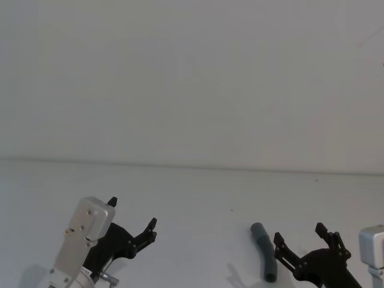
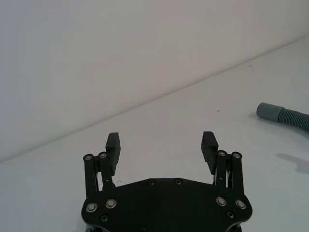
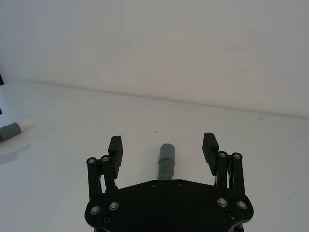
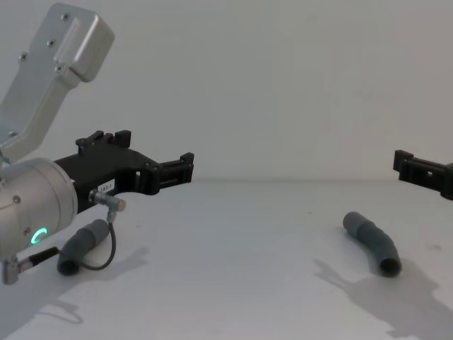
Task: Use both hands to pick up one end of the pipe from the table, align the ends, and insert them.
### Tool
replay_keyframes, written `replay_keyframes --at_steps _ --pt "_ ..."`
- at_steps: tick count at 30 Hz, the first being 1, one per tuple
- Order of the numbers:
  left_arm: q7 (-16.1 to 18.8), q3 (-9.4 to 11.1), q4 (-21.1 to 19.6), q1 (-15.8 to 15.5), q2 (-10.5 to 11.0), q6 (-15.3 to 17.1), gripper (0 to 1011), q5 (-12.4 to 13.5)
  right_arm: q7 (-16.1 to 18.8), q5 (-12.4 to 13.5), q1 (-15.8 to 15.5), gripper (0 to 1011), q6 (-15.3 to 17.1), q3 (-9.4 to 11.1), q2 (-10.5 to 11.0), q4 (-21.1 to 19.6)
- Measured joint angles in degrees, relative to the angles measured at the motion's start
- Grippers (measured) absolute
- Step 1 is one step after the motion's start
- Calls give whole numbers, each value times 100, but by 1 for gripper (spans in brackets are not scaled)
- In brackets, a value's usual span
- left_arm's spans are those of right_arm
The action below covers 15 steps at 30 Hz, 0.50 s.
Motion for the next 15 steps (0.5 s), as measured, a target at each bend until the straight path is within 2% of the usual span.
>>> replay_keyframes --at_steps 15 --pt "0 0 0 0 0 0 1001 0 0 0 0 1003 0 0 0 0"
